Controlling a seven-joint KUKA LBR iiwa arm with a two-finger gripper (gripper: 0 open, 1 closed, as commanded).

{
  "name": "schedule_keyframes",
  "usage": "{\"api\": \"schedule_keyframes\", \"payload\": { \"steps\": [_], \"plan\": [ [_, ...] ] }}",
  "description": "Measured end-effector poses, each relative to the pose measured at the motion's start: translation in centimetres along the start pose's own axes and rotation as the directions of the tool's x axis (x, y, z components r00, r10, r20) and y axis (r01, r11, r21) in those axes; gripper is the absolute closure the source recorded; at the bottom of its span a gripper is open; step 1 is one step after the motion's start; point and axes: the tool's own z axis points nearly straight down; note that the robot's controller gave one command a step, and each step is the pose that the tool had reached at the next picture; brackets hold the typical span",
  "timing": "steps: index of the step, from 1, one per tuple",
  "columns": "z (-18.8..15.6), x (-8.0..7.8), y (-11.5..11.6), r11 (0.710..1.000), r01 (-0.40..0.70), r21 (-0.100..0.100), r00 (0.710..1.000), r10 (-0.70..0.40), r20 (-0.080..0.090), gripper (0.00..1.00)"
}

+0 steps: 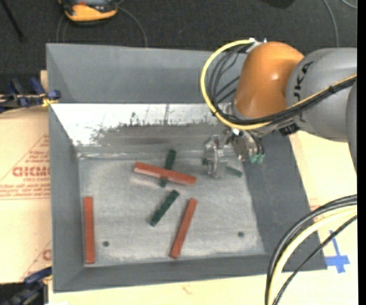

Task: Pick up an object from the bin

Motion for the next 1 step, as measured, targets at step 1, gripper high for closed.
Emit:
{"api": "schedule_keyframes", "payload": {
  "steps": [1],
  "plan": [
    [-1.1,-0.02,-0.01,1.0,0.0,0.0,1.0,0.0,0.001,1.0]
  ]
}}
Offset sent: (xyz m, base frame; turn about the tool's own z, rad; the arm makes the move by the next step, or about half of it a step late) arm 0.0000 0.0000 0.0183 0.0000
